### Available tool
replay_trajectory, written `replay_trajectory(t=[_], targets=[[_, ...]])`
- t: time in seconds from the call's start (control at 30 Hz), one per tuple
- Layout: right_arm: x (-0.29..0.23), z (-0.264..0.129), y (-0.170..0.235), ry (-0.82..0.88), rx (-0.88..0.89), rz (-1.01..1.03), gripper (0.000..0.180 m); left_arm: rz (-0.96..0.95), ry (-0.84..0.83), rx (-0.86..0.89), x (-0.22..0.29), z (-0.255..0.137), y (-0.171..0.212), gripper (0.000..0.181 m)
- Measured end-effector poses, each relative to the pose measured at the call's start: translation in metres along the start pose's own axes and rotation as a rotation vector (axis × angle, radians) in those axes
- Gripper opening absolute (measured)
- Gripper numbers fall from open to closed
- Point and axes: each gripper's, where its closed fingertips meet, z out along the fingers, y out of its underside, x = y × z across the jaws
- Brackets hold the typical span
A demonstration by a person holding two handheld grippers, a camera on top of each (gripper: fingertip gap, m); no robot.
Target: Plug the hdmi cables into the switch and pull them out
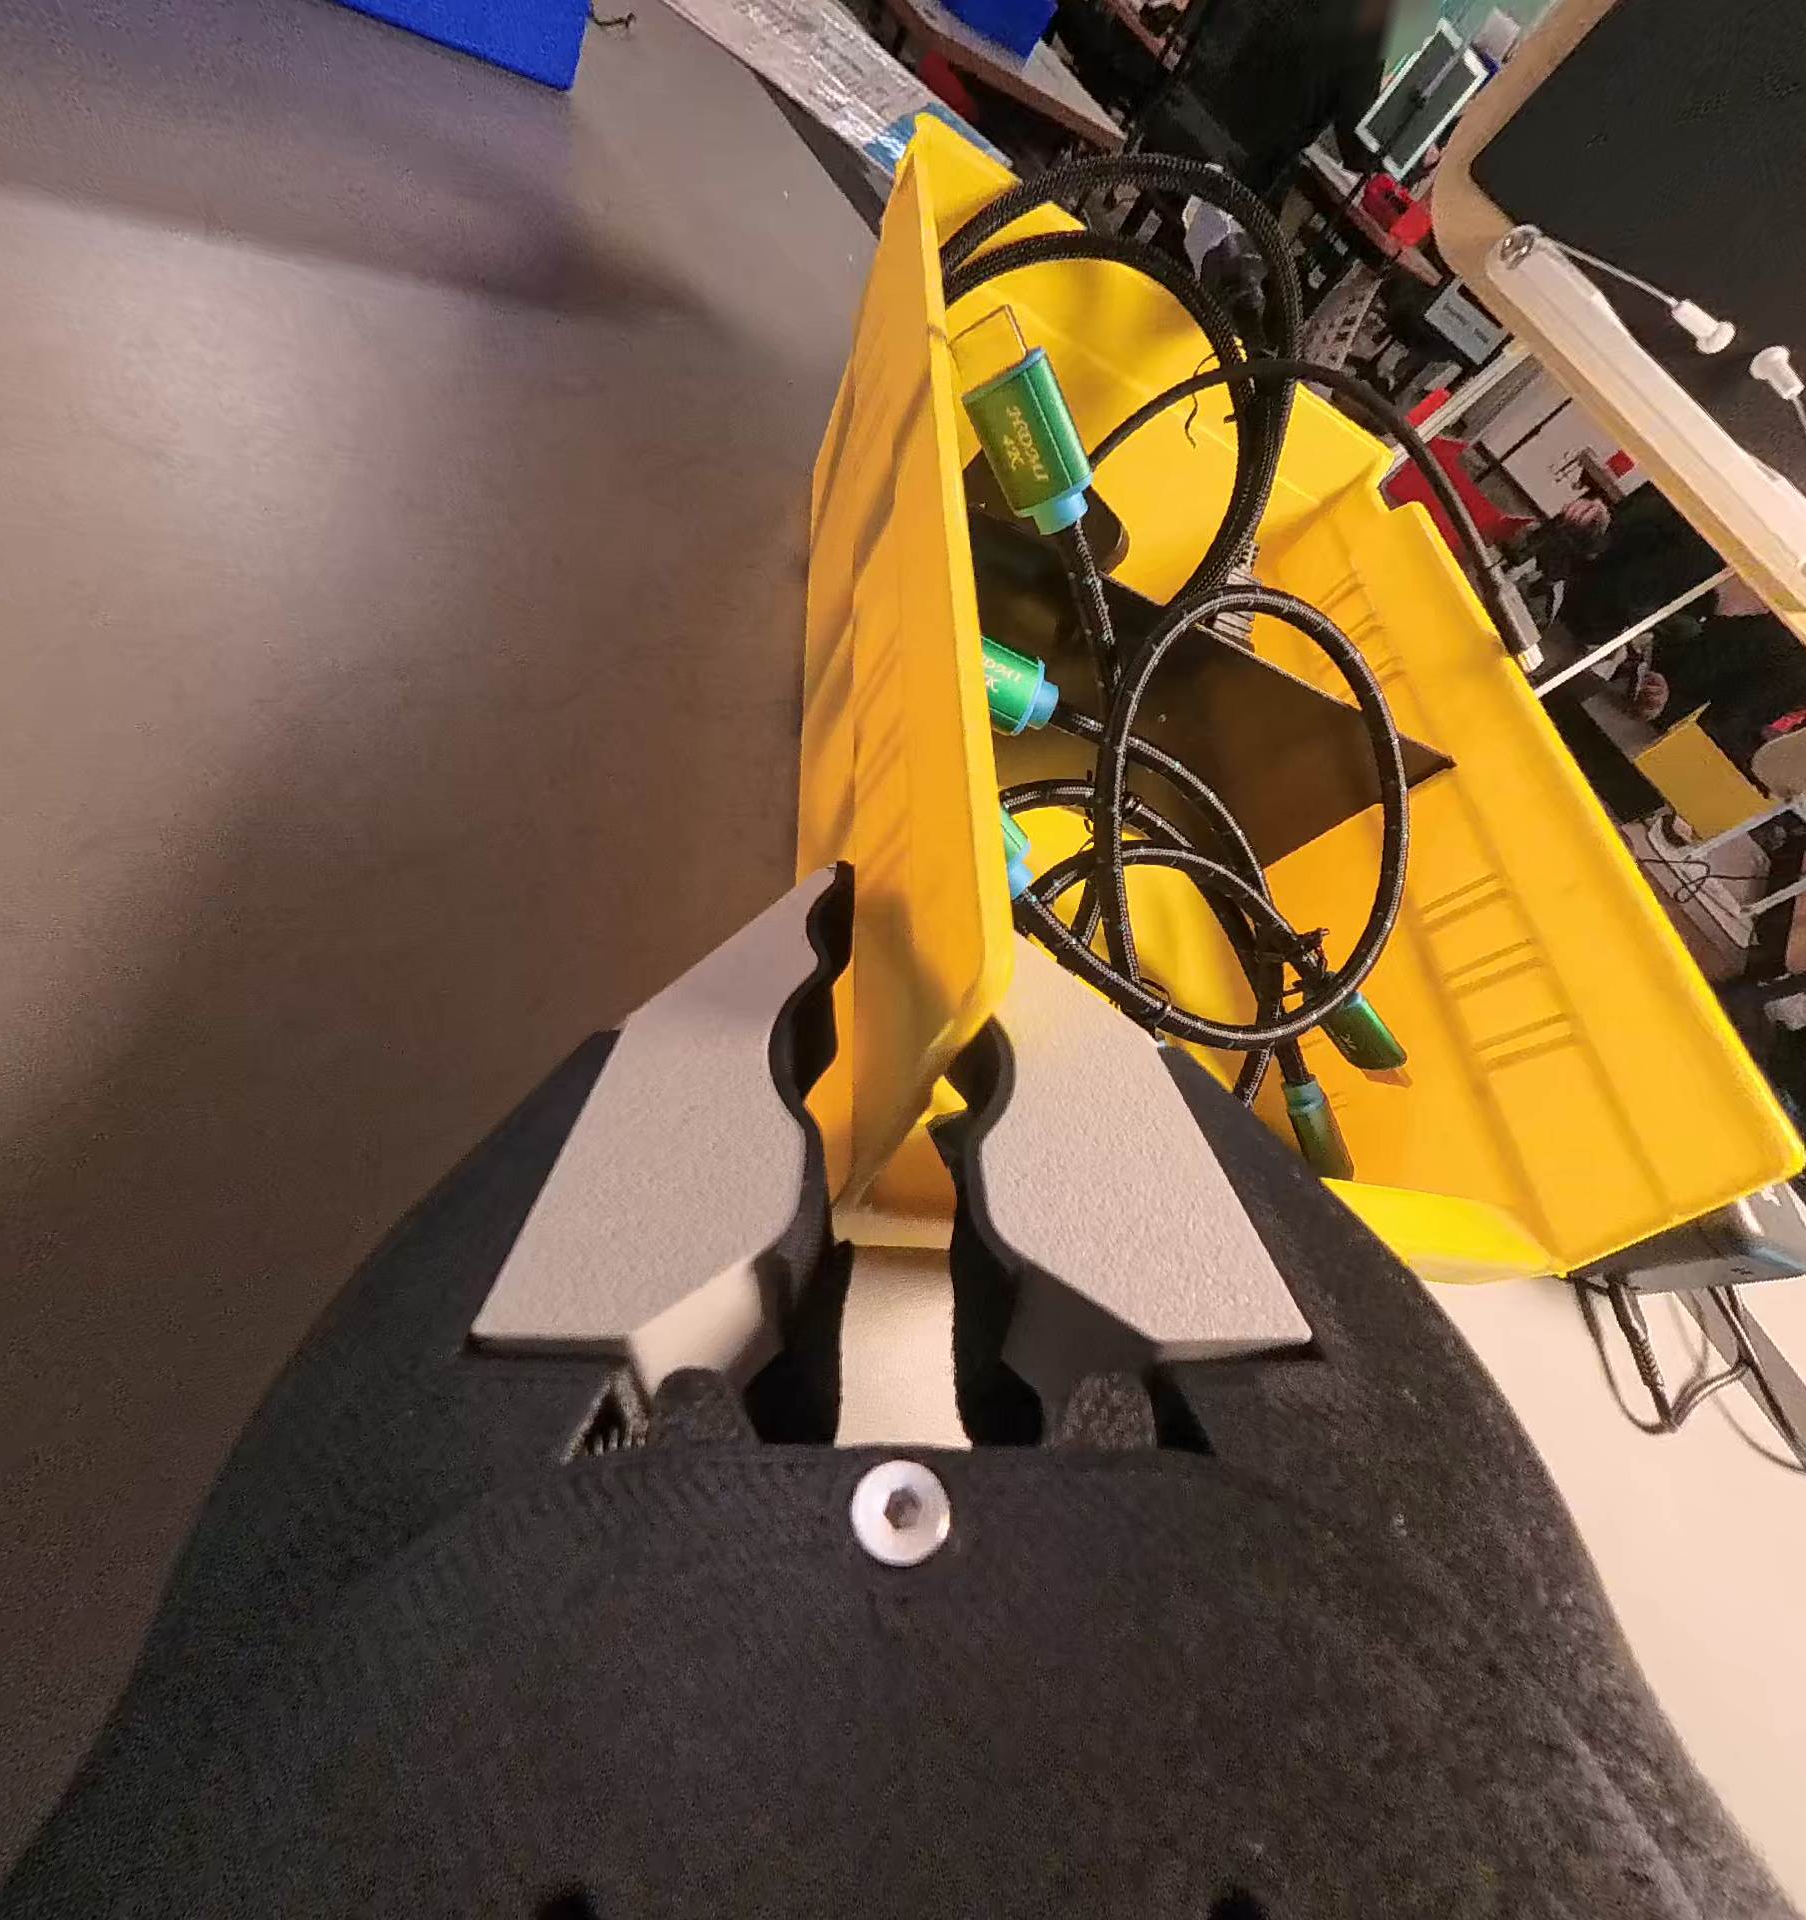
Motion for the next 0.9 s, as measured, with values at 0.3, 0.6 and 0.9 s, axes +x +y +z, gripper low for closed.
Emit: replay_trajectory(t=[0.3, 0.6, 0.9], targets=[[0.003, -0.001, 0.001, -0.002, 0.017, 0.012, 0.015, 0.094, 0.244, 0.007, 0.034, -0.043, 0.012, 0.004], [0.01, -0.003, 0.005, -0.058, 0.073, 0.018, 0.013, 0.247, 0.718, 0.049, 0.084, -0.116, 0.035, 0.004], [0.008, -0.012, 0.002, -0.271, 0.198, 0.072, 0.006, 0.376, 1.247, 0.048, 0.138, -0.184, 0.058, 0.004]])
